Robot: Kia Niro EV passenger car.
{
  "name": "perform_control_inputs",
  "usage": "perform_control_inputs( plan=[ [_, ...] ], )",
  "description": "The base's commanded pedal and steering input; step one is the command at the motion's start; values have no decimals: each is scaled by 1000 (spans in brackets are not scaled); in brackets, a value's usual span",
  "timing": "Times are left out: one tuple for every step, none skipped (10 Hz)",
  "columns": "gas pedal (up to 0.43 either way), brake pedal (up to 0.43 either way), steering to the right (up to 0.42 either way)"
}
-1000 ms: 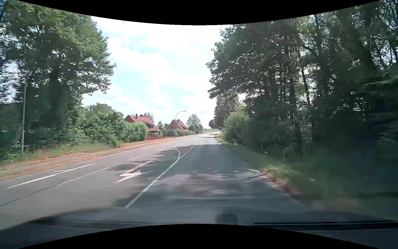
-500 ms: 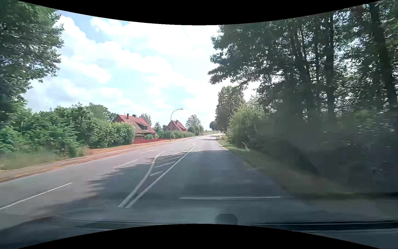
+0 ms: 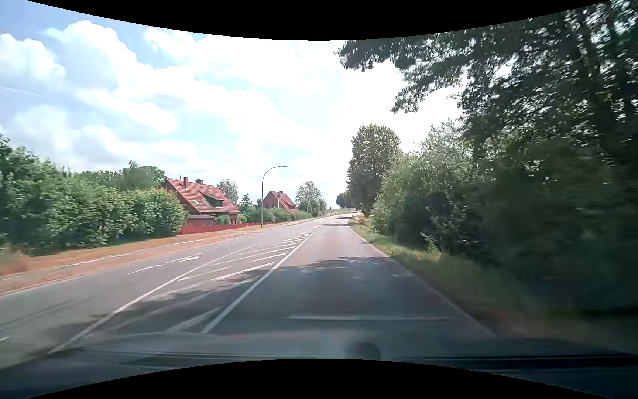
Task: Follow the waypoints while adhering to traffic rules and regulations
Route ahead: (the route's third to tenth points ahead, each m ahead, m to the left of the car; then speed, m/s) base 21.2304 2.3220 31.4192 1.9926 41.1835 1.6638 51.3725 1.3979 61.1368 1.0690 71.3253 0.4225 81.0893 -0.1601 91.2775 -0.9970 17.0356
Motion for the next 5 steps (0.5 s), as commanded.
perform_control_inputs(
  plan=[
    [220, 0, -2],
    [220, 0, -2],
    [220, 0, -1],
    [220, 0, -1],
    [220, 0, -1]
  ],
)
